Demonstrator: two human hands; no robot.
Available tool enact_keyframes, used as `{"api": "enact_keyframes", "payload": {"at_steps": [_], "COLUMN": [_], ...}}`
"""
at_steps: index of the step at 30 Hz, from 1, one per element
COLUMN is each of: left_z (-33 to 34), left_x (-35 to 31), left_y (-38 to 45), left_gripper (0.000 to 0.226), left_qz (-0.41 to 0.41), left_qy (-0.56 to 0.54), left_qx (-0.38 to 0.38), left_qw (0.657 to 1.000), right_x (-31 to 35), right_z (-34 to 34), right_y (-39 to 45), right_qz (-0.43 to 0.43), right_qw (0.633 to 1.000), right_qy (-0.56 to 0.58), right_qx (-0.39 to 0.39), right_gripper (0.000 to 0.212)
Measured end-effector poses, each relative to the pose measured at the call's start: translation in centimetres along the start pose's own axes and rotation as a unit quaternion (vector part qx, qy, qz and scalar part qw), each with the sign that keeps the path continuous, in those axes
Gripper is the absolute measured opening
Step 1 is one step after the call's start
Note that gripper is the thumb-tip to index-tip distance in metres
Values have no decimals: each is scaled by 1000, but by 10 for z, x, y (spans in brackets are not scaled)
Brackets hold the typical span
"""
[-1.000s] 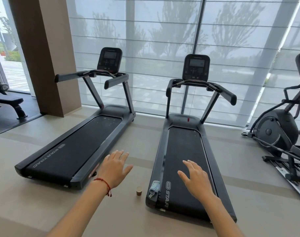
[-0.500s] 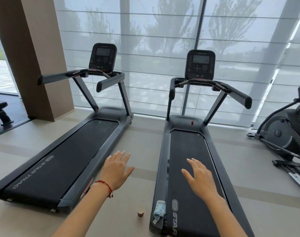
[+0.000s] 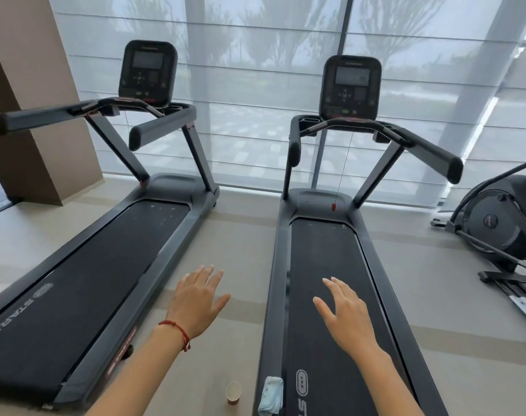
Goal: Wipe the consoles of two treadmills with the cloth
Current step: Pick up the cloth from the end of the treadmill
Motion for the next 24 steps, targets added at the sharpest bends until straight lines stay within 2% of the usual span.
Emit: {"api": "enact_keyframes", "payload": {"at_steps": [5,8,13,18,24], "left_z": [34,56,100,165,277], "left_x": [-8,-14,-15,-10,6], "left_y": [70,103,141,169,173], "left_gripper": [58,60,76,70,57], "left_qz": [-23,-18,-11,11,58], "left_qy": [-17,-25,-34,-49,-67], "left_qx": [54,54,79,105,138], "left_qw": [998,998,996,993,987], "right_x": [-26,-40,-59,-82,-121], "right_z": [14,28,64,124,227], "right_y": [74,112,151,174,183], "right_qz": [-1,5,22,60,138], "right_qw": [1000,999,996,992,974], "right_qy": [16,28,50,58,99], "right_qx": [19,36,67,97,150], "right_gripper": [53,53,51,51,48]}}
Point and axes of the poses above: each hand's wrist, its own y-axis towards the middle knuckle, its own z-axis out of the palm, x = y × z, the point moved 1 cm from there along y, towards the middle knuckle, and after that the axes turned 6 degrees about x, right-handed, at the moved point
